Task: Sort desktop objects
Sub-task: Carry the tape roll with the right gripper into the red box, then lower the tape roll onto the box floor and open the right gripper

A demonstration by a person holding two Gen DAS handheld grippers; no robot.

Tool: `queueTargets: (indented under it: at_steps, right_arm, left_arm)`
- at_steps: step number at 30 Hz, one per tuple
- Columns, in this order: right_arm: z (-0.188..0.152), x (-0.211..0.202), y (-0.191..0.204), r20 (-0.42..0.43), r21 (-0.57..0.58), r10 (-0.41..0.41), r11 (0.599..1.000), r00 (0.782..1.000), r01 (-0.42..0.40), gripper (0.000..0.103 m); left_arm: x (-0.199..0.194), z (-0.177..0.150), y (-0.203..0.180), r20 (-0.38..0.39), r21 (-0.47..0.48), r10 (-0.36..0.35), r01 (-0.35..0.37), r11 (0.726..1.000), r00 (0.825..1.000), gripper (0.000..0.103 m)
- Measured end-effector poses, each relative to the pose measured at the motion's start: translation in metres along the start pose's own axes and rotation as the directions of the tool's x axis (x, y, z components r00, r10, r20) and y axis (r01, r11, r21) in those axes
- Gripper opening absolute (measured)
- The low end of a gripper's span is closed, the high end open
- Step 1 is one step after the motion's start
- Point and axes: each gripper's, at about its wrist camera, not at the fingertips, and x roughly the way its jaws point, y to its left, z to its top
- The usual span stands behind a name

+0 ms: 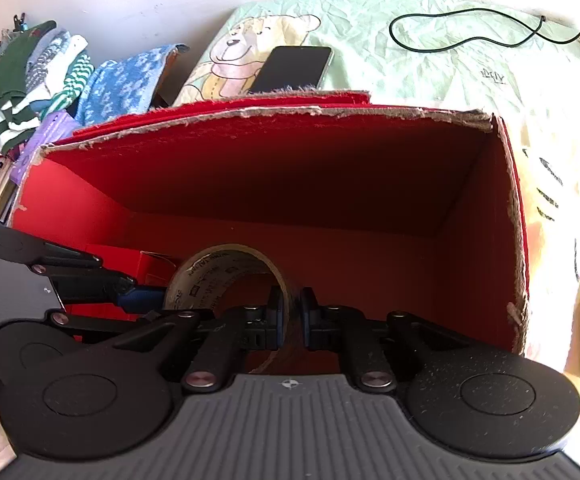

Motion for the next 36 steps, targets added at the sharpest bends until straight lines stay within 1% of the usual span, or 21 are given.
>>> queueTargets:
  at_steps: [2, 3, 4, 5, 7, 10, 14, 17, 19, 21, 24, 27, 31, 32, 34, 35, 36]
  right_arm:
    - [0.001, -0.002, -0.001, 0.002, 0.014, 0.008, 1.000, 1.000, -0.008, 0.011]
    - [0.001, -0.005, -0.002, 0.013, 0.027, 0.019, 0.999, 1.000, -0.020, 0.018]
    - [0.002, -0.008, -0.003, 0.033, 0.043, 0.028, 0.999, 0.999, -0.030, 0.029]
    - [0.002, -0.013, -0.003, 0.056, 0.053, 0.028, 0.998, 0.998, -0.031, 0.030]
    - [0.003, -0.024, -0.002, 0.099, 0.039, 0.018, 0.999, 0.995, -0.022, 0.030]
    - [0.002, -0.036, 0.001, 0.158, -0.009, -0.006, 1.000, 0.987, 0.007, 0.026]
    - [-0.001, -0.048, -0.002, 0.217, -0.038, -0.035, 0.998, 0.975, 0.044, 0.017]
    - [-0.003, -0.059, -0.010, 0.248, -0.034, -0.029, 0.999, 0.968, 0.039, 0.017]
    - [-0.007, -0.069, -0.013, 0.269, -0.035, -0.028, 0.999, 0.963, 0.039, 0.017]
    - [-0.009, -0.075, -0.015, 0.287, -0.044, -0.042, 0.997, 0.957, 0.057, 0.017]
    - [-0.012, -0.080, -0.019, 0.304, -0.046, -0.060, 0.996, 0.951, 0.078, 0.017]
    - [-0.011, -0.079, -0.024, 0.309, -0.017, -0.053, 0.998, 0.949, 0.061, 0.017]
    - [-0.012, -0.081, -0.032, 0.311, 0.026, -0.048, 0.999, 0.949, 0.042, 0.017]
    - [-0.013, -0.082, -0.033, 0.312, 0.032, -0.046, 0.999, 0.949, 0.037, 0.016]
    - [-0.015, -0.083, -0.034, 0.311, 0.036, -0.036, 0.999, 0.950, 0.026, 0.016]
    - [-0.016, -0.085, -0.035, 0.311, 0.033, -0.031, 0.999, 0.950, 0.021, 0.016]
    - [-0.017, -0.085, -0.034, 0.312, 0.029, -0.027, 0.999, 0.950, 0.019, 0.016]
  left_arm:
    - [0.000, 0.001, 0.002, -0.005, -0.008, -0.021, 0.021, 1.000, 1.000, 0.020]
    - [0.000, 0.001, 0.002, -0.009, -0.011, -0.029, 0.029, 1.000, 1.000, 0.020]
    - [0.001, 0.001, 0.002, -0.013, -0.011, -0.031, 0.031, 0.999, 0.999, 0.020]
    - [0.001, 0.001, 0.002, -0.016, -0.008, -0.028, 0.028, 1.000, 0.999, 0.020]
    - [0.000, 0.000, 0.000, -0.018, -0.003, -0.022, 0.022, 1.000, 1.000, 0.020]
    - [0.000, 0.003, -0.005, -0.027, 0.000, -0.021, 0.021, 1.000, 0.999, 0.019]
    - [-0.001, 0.009, -0.019, -0.033, 0.024, -0.022, 0.022, 0.999, 0.999, 0.019]
    - [0.000, 0.014, -0.030, -0.042, 0.032, -0.030, 0.031, 0.999, 0.999, 0.019]
    - [0.002, 0.018, -0.034, -0.053, 0.021, -0.036, 0.038, 0.999, 0.998, 0.019]
    - [0.004, 0.022, -0.039, -0.066, 0.002, -0.048, 0.049, 0.999, 0.997, 0.020]
    - [0.005, 0.025, -0.046, -0.076, -0.018, -0.050, 0.048, 0.999, 0.996, 0.020]
    - [0.006, 0.027, -0.054, -0.073, -0.032, -0.043, 0.040, 0.999, 0.996, 0.020]
    - [0.008, 0.029, -0.060, -0.070, -0.049, -0.082, 0.078, 0.996, 0.994, 0.021]
    - [0.008, 0.028, -0.061, -0.068, -0.052, -0.090, 0.087, 0.995, 0.994, 0.022]
    - [0.006, 0.026, -0.061, -0.062, -0.054, -0.097, 0.094, 0.994, 0.993, 0.028]
    - [0.004, 0.025, -0.059, -0.057, -0.058, -0.096, 0.093, 0.994, 0.994, 0.032]
    - [0.001, 0.022, -0.057, -0.050, -0.059, -0.094, 0.091, 0.994, 0.994, 0.032]
